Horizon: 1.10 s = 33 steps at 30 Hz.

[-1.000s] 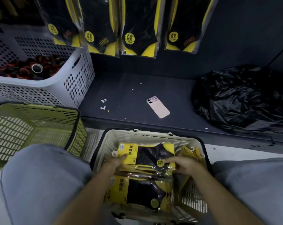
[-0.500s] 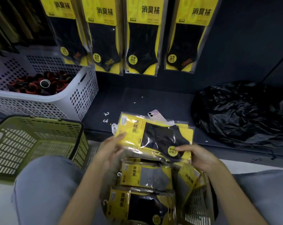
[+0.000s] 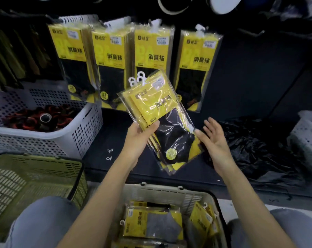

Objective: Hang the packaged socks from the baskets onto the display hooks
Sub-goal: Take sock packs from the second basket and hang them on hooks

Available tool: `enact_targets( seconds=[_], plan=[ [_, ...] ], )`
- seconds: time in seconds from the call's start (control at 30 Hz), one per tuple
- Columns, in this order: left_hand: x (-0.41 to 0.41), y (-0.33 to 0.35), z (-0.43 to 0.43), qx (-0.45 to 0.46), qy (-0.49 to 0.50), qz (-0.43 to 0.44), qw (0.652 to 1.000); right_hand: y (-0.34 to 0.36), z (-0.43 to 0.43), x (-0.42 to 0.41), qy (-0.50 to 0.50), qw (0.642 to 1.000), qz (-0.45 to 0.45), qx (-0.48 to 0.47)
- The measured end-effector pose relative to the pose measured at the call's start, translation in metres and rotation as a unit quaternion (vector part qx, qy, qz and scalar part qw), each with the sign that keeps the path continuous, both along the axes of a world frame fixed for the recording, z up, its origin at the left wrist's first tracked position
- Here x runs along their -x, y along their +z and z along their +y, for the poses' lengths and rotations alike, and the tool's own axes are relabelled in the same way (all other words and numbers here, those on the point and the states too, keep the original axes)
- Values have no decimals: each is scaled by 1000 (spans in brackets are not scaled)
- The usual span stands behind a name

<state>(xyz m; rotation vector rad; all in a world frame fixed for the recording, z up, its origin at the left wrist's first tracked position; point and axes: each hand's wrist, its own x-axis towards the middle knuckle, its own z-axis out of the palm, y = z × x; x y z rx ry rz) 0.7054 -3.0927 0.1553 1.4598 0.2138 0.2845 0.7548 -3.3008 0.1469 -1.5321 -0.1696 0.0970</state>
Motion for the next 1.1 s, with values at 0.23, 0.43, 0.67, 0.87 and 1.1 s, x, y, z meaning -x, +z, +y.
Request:
enact_targets(
  seconds=[0.23, 0.43, 0.67, 0.87, 1.1],
  plan=[
    [-13, 31, -10, -90, -35, -56, 994, 57, 33, -14, 8, 986, -167, 17],
    [-21, 47, -13, -86, 7, -83, 993, 66, 32, -16, -2, 989, -132, -61],
    [-35, 64, -4, -70, 19, -99, 992, 74, 13, -38, -34, 994, -58, -86],
    [-50, 95, 26, -92, 92, -139, 982, 103, -2, -73, -94, 989, -84, -77],
    [-62, 114, 47, -132, 117, -148, 973, 118, 22, -114, -65, 992, -101, -38]
  ],
)
